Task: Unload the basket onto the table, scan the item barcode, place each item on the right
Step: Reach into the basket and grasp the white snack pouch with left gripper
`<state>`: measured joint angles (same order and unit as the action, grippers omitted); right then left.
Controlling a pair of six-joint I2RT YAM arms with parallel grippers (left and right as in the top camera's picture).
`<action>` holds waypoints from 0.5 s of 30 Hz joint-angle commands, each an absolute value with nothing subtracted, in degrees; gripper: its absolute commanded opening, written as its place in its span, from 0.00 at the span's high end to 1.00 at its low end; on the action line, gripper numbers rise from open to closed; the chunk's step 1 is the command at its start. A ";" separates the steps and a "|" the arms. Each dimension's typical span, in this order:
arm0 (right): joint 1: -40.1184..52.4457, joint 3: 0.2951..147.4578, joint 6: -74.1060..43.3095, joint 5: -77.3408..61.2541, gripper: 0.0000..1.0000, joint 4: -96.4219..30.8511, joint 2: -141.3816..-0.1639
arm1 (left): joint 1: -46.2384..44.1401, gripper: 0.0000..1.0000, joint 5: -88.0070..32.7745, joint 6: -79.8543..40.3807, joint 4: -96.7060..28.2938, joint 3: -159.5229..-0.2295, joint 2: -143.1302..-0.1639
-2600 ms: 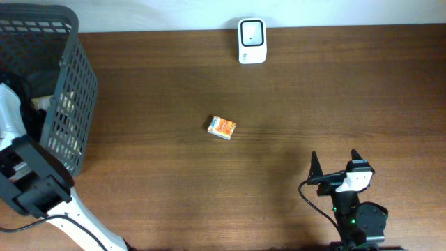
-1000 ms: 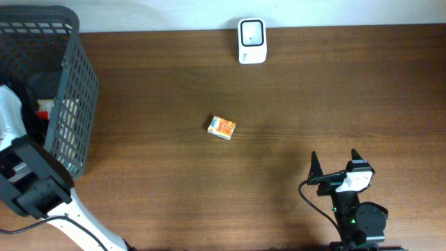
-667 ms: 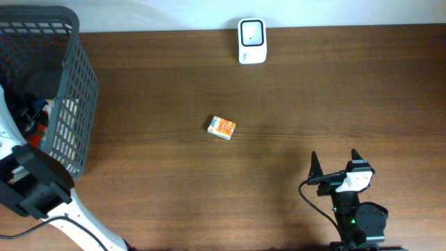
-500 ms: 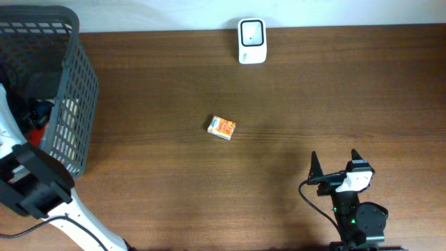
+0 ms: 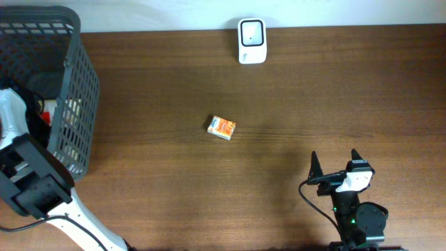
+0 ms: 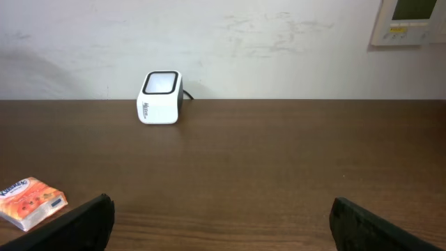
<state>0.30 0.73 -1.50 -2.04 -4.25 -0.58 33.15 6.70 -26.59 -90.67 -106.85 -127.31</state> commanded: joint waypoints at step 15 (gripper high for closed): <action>-0.03 0.32 -1.72 -2.17 0.01 -4.36 -0.21 | 32.77 1.00 7.77 -26.02 -85.49 -101.47 -127.76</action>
<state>0.30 0.73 -1.50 -2.04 -4.25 -0.58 33.12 10.52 -26.52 -86.48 -102.28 -127.24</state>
